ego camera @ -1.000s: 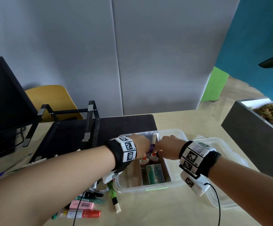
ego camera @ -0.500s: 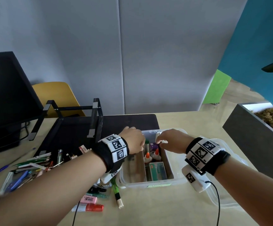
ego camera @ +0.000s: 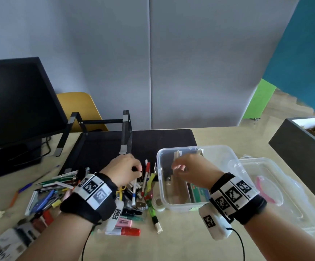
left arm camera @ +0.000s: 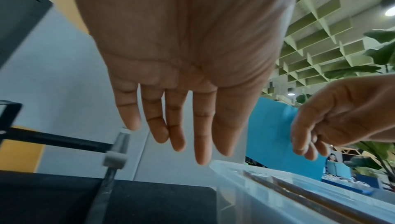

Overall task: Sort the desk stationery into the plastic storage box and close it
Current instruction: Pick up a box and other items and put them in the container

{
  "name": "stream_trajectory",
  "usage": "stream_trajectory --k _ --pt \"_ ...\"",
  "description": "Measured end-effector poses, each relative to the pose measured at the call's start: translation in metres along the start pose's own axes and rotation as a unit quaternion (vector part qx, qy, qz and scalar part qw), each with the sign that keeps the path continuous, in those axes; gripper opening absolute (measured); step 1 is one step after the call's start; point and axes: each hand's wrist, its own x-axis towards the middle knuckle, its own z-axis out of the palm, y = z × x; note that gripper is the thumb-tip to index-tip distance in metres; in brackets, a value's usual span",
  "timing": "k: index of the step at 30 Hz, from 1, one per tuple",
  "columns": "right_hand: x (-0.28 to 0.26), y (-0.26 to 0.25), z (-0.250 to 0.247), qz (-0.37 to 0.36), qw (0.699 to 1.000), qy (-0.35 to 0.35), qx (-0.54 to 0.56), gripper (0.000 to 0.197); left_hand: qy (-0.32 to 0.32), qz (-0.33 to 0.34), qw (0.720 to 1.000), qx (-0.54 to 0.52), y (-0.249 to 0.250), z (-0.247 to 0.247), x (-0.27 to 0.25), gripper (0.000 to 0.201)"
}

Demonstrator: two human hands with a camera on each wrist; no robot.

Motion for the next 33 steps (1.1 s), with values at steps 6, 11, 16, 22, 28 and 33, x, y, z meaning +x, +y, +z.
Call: stream_trajectory --k 6,11,16,22,28,33 --pt "0.003 -0.047 0.035 -0.031 0.998 -0.011 0.050 0.019 -0.035 -0.034 0.998 -0.025 -0.047 0.003 -0.040 0.007" --pt "0.003 -0.078 0.070 -0.035 0.995 -0.069 0.054 0.024 -0.062 -0.044 0.997 -0.025 -0.075 0.019 -0.071 0.017" --pt "0.000 -0.091 0.113 -0.006 0.991 -0.132 0.029 0.027 -0.096 -0.085 0.990 -0.058 -0.104 0.045 -0.095 0.013" --pt "0.004 -0.093 0.156 0.055 0.991 -0.107 0.057 0.026 -0.053 -0.096 0.993 -0.054 -0.133 0.070 -0.111 0.006" --pt "0.013 -0.106 0.192 0.046 0.995 -0.078 0.046 0.039 0.017 -0.114 0.993 -0.040 -0.156 0.084 -0.120 0.010" --pt "0.015 -0.119 0.207 0.015 0.995 -0.094 -0.021 0.048 0.061 -0.179 0.982 -0.007 -0.175 0.089 -0.140 0.038"
